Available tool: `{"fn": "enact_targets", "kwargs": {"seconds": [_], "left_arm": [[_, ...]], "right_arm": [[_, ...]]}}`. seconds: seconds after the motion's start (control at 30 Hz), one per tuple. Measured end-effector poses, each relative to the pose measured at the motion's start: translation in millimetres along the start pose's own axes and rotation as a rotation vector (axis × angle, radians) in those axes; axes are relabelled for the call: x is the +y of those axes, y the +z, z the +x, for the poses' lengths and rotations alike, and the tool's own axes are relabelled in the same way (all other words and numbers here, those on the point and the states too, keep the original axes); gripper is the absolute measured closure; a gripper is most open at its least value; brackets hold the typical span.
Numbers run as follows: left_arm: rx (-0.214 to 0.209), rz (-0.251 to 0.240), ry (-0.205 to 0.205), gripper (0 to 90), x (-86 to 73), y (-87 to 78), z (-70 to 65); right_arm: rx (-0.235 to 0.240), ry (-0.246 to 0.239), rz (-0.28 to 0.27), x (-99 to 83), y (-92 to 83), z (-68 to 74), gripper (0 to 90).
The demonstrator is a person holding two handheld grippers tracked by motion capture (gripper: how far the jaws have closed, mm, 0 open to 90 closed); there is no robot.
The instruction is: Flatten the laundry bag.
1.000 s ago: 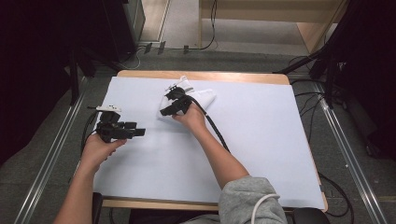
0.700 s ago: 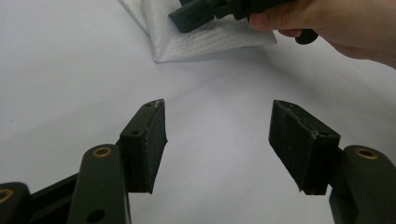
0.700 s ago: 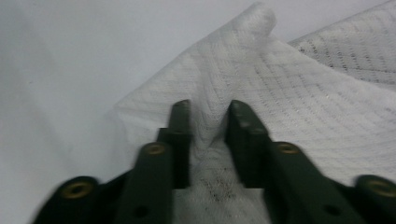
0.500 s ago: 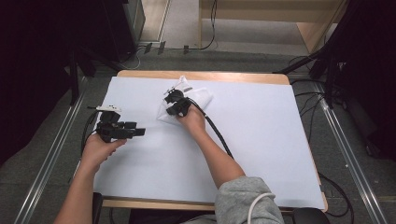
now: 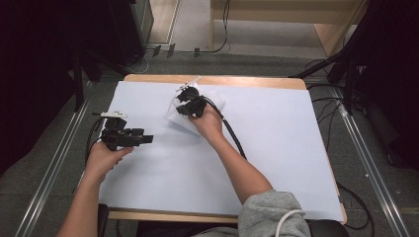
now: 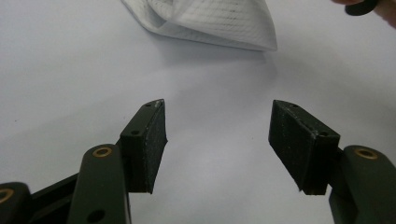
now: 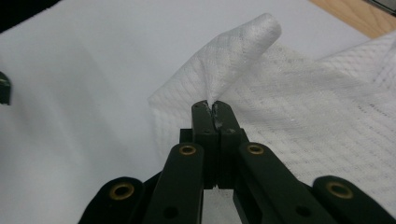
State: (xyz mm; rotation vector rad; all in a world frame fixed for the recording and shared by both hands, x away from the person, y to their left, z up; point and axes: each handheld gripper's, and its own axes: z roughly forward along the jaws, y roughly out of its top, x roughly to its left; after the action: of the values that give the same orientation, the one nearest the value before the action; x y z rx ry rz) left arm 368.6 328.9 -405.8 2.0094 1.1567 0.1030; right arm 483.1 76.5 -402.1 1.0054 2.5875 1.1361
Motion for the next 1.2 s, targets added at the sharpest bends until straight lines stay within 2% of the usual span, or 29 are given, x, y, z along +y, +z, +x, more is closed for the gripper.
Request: {"fn": "enact_targets", "kwargs": {"seconds": [0.17, 0.3, 0.33, 0.5, 0.7, 0.87, 1.2], "left_arm": [[0.001, 0.0, -0.002, 37.7, 0.0, 0.7, 0.4], [0.001, 0.001, -0.004, 37.8, -0.3, 0.9, 0.5], [-0.001, -0.001, -0.001, 37.8, -0.1, 0.9, 0.2], [-0.002, -0.001, 0.007, 37.9, 0.5, 1.9, -2.0], [-0.005, 0.005, 0.01, 38.0, 0.9, 4.0, -3.4], [-0.003, 0.004, 0.013, 38.2, 1.7, 5.8, -4.9], [-0.013, 0.018, 0.036, 39.2, 4.1, 13.7, -11.8]], "right_arm": [[0.006, -0.008, -0.026, -1.5, -20.5, -0.2, 90.0], [0.016, -0.004, -0.036, -5.7, -30.4, -1.6, 90.0], [0.022, -0.002, -0.041, -10.1, -38.7, -2.0, 90.0], [0.026, -0.002, -0.053, -23.4, -56.9, -0.4, 90.0], [0.044, 0.004, -0.096, -41.2, -78.2, 1.6, 90.0], [0.024, -0.008, -0.1, -53.7, -91.5, -2.3, 90.0], [-0.008, 0.014, -0.108, -77.8, -111.5, -14.1, 90.0]]}}
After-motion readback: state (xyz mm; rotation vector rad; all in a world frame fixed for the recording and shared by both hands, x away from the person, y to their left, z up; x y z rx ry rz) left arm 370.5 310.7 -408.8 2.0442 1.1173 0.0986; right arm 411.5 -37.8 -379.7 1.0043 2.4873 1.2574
